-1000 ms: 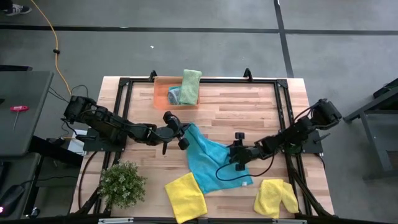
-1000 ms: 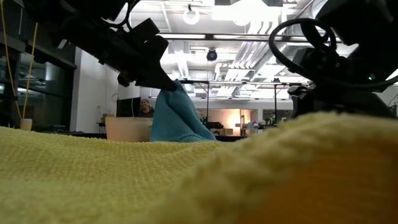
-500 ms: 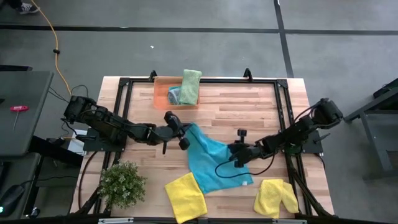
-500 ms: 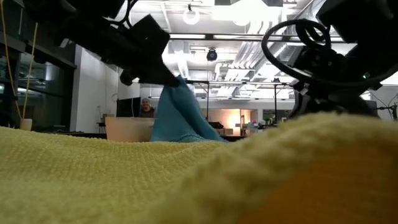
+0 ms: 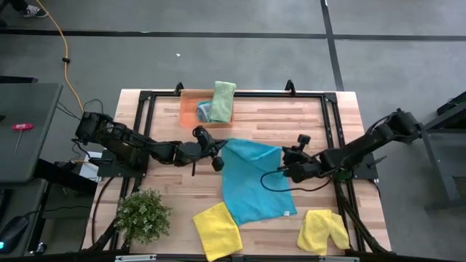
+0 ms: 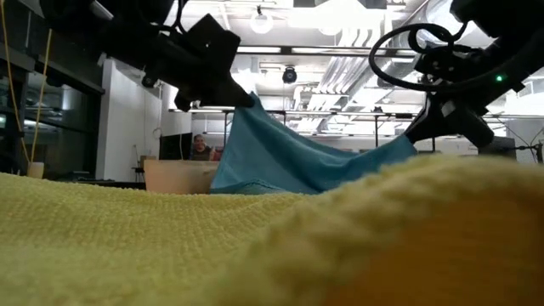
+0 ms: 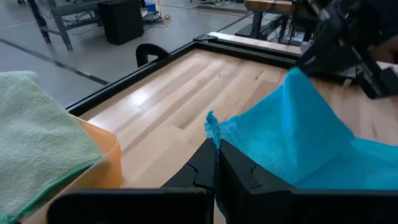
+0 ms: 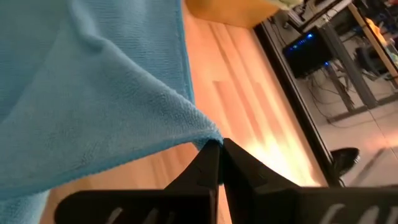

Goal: Fold microfiber towels
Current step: Fold the blue microfiber cloth on the table

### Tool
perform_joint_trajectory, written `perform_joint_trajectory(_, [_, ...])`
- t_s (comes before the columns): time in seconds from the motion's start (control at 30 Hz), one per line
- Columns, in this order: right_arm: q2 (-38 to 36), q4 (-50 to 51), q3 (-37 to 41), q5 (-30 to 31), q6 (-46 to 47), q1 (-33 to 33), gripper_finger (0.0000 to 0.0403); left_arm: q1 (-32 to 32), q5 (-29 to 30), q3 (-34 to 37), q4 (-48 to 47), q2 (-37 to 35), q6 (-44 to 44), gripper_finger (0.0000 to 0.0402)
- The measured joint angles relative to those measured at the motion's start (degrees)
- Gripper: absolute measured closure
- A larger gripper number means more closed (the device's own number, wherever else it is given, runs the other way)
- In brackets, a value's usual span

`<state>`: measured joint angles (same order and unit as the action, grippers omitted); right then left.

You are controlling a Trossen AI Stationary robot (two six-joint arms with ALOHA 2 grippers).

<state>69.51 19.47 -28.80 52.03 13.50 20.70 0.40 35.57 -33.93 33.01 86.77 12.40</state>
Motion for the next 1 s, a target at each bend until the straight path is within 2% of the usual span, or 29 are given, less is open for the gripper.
perform_joint_trajectory(0.27, [-0.7, 2.3, 0.0, 0.8, -2.2, -4.3, 0.0402, 3.5, -4.5, 0.0, 1.8, 6.0, 0.9, 0.0401])
perform_joint_trajectory(0.53, [-0.7, 4.3, 0.0, 4.0, -7.0, -10.6, 0.0403, 5.7, -3.6, -0.6, 12.2, 12.3, -1.0, 0.0401])
perform_joint_trajectory(0.7, [-0.6, 4.3, 0.0, 2.7, -9.5, -14.4, 0.0403, 6.4, -3.4, -3.6, 12.2, 15.8, -3.4, 0.0396])
perform_joint_trajectory(0.87, [-0.6, 4.3, 0.0, -1.0, -9.5, -16.3, 0.0403, 6.5, -3.3, -7.2, 11.8, 19.6, -6.8, 0.0388])
perform_joint_trajectory(1.0, [-0.6, 4.3, 0.0, -3.0, -9.5, -17.0, 0.0402, 6.4, -0.8, -9.6, 11.8, 21.5, -9.4, 0.0382])
